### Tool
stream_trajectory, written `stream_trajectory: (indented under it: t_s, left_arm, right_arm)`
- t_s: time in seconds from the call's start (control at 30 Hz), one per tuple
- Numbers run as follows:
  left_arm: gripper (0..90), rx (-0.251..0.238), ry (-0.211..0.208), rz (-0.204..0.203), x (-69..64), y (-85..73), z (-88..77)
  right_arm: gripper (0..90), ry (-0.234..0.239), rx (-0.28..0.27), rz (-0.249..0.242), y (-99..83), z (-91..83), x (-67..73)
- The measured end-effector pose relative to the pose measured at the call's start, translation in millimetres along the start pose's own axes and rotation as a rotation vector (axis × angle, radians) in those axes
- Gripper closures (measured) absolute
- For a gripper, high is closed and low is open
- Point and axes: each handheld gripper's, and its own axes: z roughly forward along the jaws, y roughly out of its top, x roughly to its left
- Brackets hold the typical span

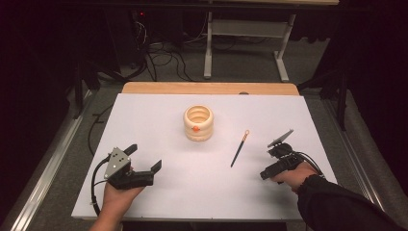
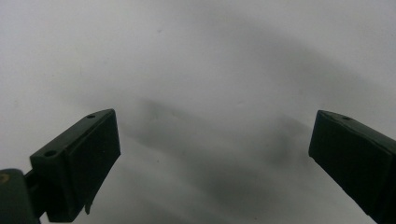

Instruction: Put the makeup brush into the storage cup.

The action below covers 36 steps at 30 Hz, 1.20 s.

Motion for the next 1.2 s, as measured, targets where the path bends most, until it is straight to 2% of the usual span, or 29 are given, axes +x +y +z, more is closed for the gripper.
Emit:
stream_trajectory:
  t_s: [0.43, 0.63, 0.87, 0.9, 0.93, 1.2]
  left_arm:
    - [0.6, -0.003, -0.003, 0.000, 0.7, 0.7, -0.8]
    - [0.6, -0.005, -0.002, 0.002, 1.2, 0.9, -1.3]
    - [0.6, -0.011, -0.004, 0.001, 1.4, 1.2, -2.1]
    - [0.6, -0.012, -0.004, 0.001, 1.4, 1.3, -2.2]
    - [0.6, -0.013, -0.004, 0.001, 1.4, 1.4, -2.3]
    - [0.6, -0.014, -0.007, 0.000, 1.3, 1.9, -2.6]
  right_arm:
    - [5.6, -0.029, 0.024, -0.024, 22.2, -3.1, 13.3]
    - [6.0, -0.023, 0.021, -0.017, 34.4, -3.6, 18.7]
    - [6.9, -0.021, 0.006, -0.031, 47.6, -3.8, 24.3]
    - [6.9, -0.020, 0.013, -0.011, 49.2, -4.2, 26.4]
    - [6.8, -0.019, 0.004, -0.024, 51.1, -3.6, 26.4]
    - [4.9, 0.000, -0.004, -0.037, 65.3, -1.2, 32.5]
